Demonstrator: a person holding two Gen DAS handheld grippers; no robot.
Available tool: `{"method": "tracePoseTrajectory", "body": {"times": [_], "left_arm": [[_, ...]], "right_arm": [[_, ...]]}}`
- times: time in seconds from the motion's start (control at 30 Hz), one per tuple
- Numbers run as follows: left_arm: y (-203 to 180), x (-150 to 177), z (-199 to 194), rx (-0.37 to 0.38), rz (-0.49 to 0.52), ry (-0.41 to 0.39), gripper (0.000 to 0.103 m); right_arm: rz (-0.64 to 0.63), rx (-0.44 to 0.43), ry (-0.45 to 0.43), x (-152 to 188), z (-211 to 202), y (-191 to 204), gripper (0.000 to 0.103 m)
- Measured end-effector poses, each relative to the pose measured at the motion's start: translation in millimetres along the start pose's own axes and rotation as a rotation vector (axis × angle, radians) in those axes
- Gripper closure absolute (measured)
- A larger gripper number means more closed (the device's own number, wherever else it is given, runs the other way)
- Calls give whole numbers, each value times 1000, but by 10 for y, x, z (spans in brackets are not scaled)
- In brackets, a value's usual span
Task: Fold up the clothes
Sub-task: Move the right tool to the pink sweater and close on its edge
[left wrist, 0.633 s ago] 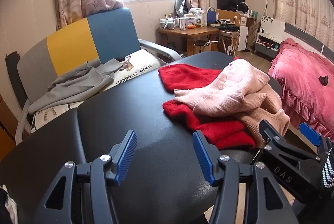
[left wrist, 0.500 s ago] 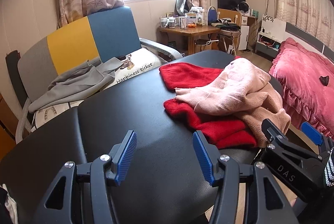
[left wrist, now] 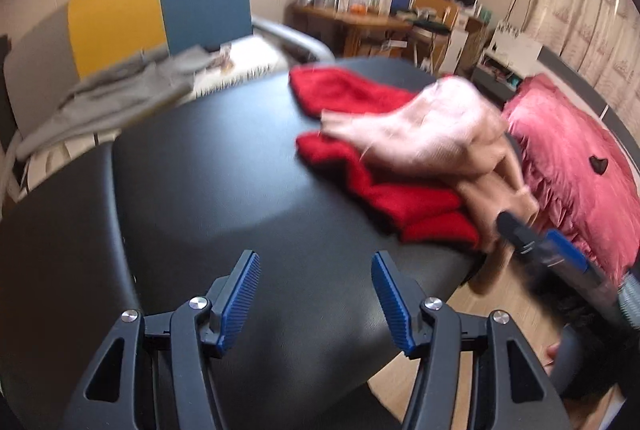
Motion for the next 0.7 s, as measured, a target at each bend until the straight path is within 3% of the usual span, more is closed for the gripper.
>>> {"method": "tracePoseTrajectory", "body": {"times": [0.1,0.2,0.3,0.43,0.5,0.6,0.7], "left_arm": [[250,161,262,89,-61,144,45],[520,307,490,163,-140,274,45],[722,367,472,182,-170,276,44],[979,429,397,199,-200,253,42],[1093,446,357,208,-198,246,42],[1302,430,347,193,-226,255,42],[1486,449,359,166,-257,264,42]], "right_arm": [[70,-175,-31,-9,20,-110,0],[65,-208,-25,-259,168,-163,0],[57,-237,-19,-516,319,-214,0],[-55,-118,63,-830,719,-165,5],[-97,-63,89,-937,929,-136,30],[-40,-24,195,-1009,1312,-239,31],[57,-31,230,-972,1509,-386,33]]}}
Point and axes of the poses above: each gripper's, at about its wrist camera, not at the fingertips, and z roughly the way its jaws point, y to its left, x to its underside, the point moved 1 cm from there along z, roughly the way its jaws point, and after that the axes turned 14 degrees about -z, right-handed, at the moved point
